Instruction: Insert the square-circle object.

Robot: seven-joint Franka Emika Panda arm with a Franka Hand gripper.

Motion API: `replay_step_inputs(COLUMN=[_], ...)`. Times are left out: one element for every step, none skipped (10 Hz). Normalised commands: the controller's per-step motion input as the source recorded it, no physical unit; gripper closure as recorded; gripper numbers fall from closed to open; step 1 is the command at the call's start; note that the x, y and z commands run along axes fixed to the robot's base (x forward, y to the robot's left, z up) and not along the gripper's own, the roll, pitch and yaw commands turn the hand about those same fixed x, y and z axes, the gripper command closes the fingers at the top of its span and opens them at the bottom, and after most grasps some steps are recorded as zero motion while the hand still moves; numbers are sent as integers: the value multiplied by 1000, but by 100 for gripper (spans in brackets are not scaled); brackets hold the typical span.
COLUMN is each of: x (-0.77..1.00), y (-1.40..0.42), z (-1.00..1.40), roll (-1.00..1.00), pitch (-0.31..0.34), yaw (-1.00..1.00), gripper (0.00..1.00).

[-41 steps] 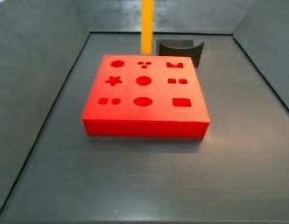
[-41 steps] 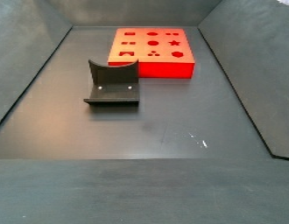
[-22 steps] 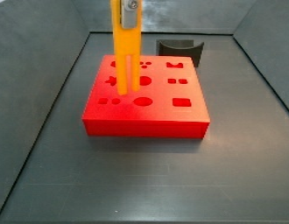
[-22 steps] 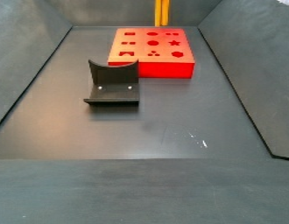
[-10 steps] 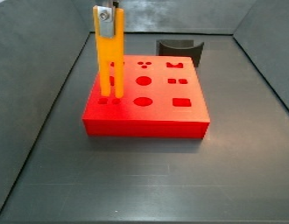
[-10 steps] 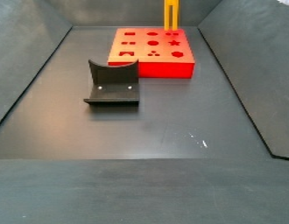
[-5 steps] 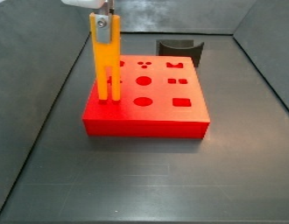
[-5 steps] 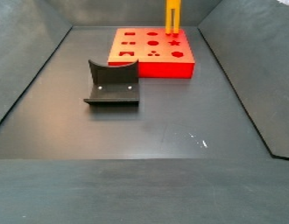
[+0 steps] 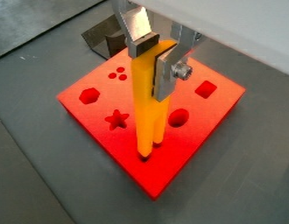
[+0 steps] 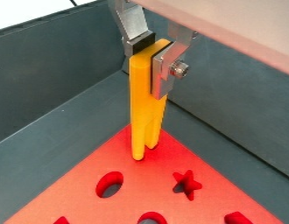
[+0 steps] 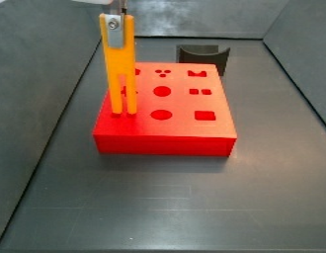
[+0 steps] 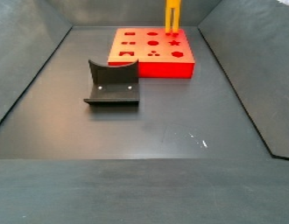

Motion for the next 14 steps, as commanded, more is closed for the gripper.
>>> replay_step_inputs(x=[-229,-260,-149,6,289,214,157,-37,-203,-80,0,54,123,163], y=[0,0,0,-34,0,0,0,0,0,-77,-137,-83,-60,-20], z=[-60,-46,-43,-83,-149,-94,-86,-206,-131,-80,-66,-186,-454,-671], roll=[-53,-46,-43,-56,-43,-46,-34,0,0,73,160,93,0,-7], pitch=[-114,-117,-107,-70,-34,-27,-33,-73,-44,0,0,0,0,0], yaw=[0,0,17,23,29,83,106,0,0,0,0,0,0,0], gripper=[100,100,100,100,100,100,100,100,100,100,100,100,100,100])
